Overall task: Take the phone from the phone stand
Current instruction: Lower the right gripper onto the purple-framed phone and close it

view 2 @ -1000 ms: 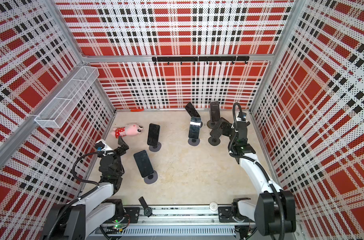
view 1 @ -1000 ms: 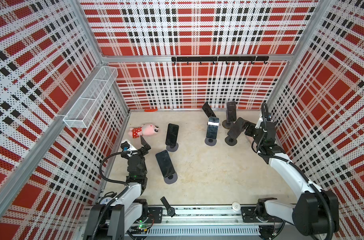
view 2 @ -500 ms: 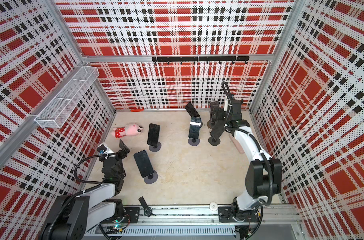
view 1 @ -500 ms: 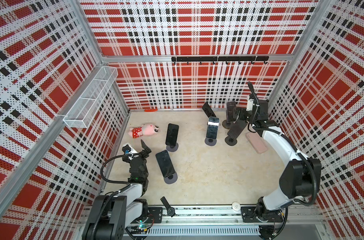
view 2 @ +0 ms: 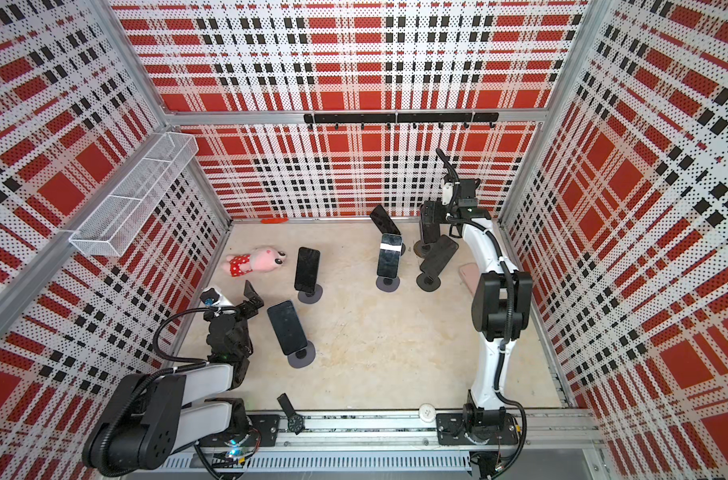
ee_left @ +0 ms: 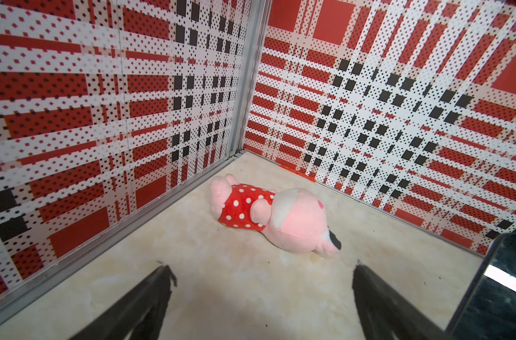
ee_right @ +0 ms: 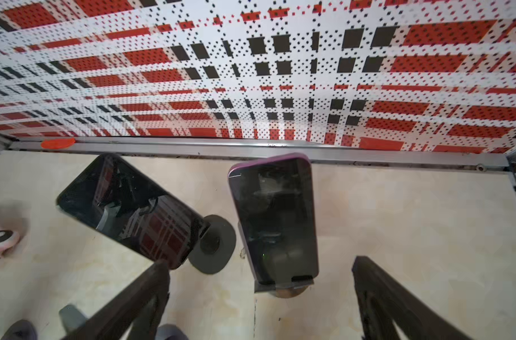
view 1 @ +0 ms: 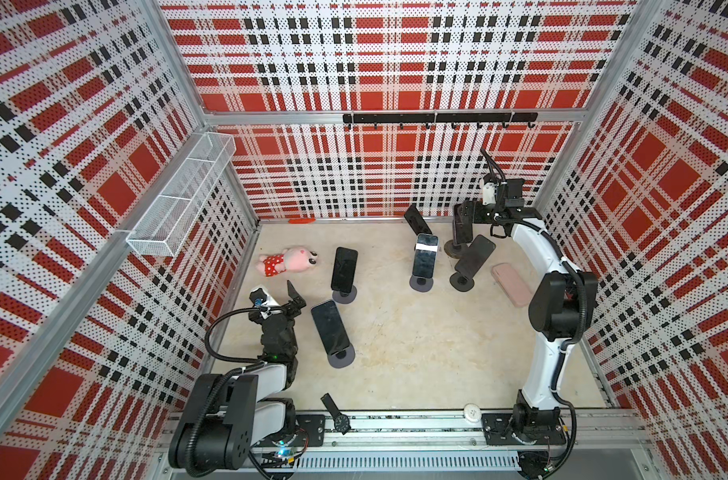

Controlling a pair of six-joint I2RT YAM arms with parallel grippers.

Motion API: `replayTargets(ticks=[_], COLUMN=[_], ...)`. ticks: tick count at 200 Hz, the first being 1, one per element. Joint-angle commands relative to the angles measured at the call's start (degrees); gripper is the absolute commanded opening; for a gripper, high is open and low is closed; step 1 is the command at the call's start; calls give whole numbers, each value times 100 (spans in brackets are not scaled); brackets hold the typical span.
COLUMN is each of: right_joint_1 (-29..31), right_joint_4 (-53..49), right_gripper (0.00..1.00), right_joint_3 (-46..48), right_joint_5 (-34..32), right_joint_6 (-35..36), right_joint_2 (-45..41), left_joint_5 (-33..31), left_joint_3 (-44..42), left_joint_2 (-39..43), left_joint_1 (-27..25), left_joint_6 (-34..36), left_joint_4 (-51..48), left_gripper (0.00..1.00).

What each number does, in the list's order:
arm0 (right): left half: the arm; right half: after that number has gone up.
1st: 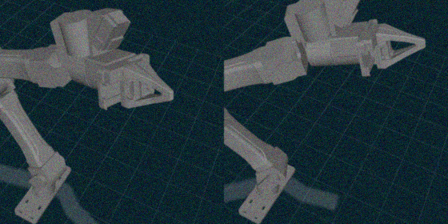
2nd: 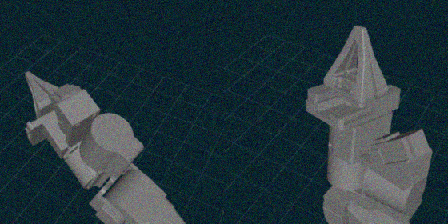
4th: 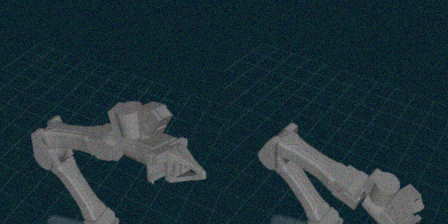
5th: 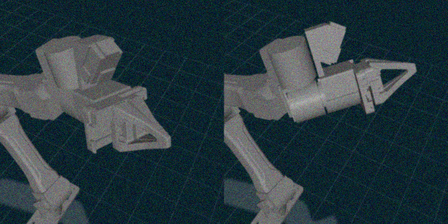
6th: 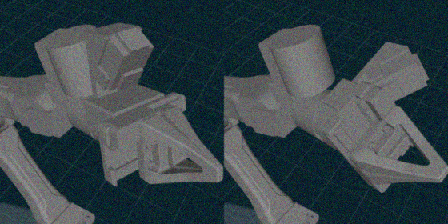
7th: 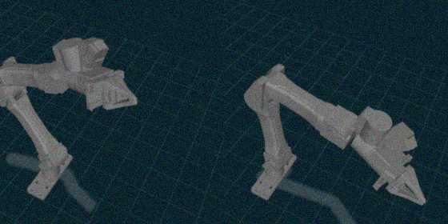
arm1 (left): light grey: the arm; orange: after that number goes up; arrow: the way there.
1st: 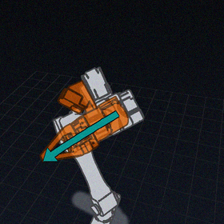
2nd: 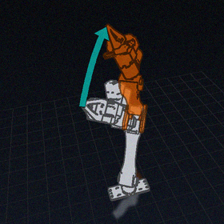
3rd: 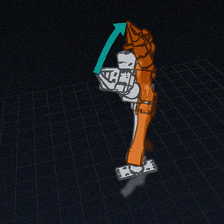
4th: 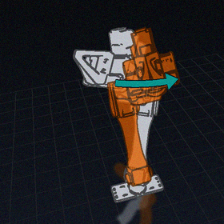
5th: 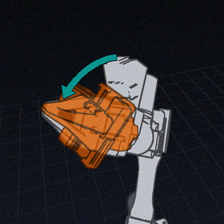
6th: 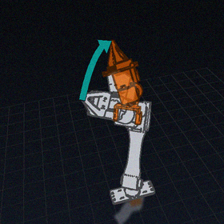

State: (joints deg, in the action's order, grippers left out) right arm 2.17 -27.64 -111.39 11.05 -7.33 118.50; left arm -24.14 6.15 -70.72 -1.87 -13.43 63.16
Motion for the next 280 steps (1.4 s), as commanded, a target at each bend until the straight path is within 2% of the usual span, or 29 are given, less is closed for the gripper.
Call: replayTargets(ticks=[1, 30, 56, 77, 158, 209, 258, 280], right_joint_1=[-21, -19, -32, -29, -41, -41, -36, -41], right_joint_4=[-92, -128, -233, -169, -77, -99, -182, -285], right_gripper=[100, 100, 100, 100, 100, 100, 99, 95], right_joint_3=[-360, -825, -1236, -1443, -1867, -1877, -1870, -1947], right_joint_5=[-267, -397, -51, -14, 537, 122, 139, 156], right_joint_6=[375, 471, 491, 444, 288, 402, 653, 723], right_joint_2=[173, 524, 876, 1086, 1647, 1737, 1736, 1793], left_joint_5=[118, 78, 103, 69, 51, 85, -163, -165], left_joint_3=[95, 195, 238, 266, 403, 476, 587, 641], left_joint_2=[-77, -142, -182, -227, -369, -425, -482, -524], left_joint_1=[-11, -41, -33, -33, -27, -7, -6, -10], left_joint_6=[134, 150, 152, 140, 131, 122, 23, 23], left_joint_4=[189, 94, 49, 49, -23, -89, -280, -338], left_gripper=[98, 98, 98, 98, 98, 98, 98, 98])
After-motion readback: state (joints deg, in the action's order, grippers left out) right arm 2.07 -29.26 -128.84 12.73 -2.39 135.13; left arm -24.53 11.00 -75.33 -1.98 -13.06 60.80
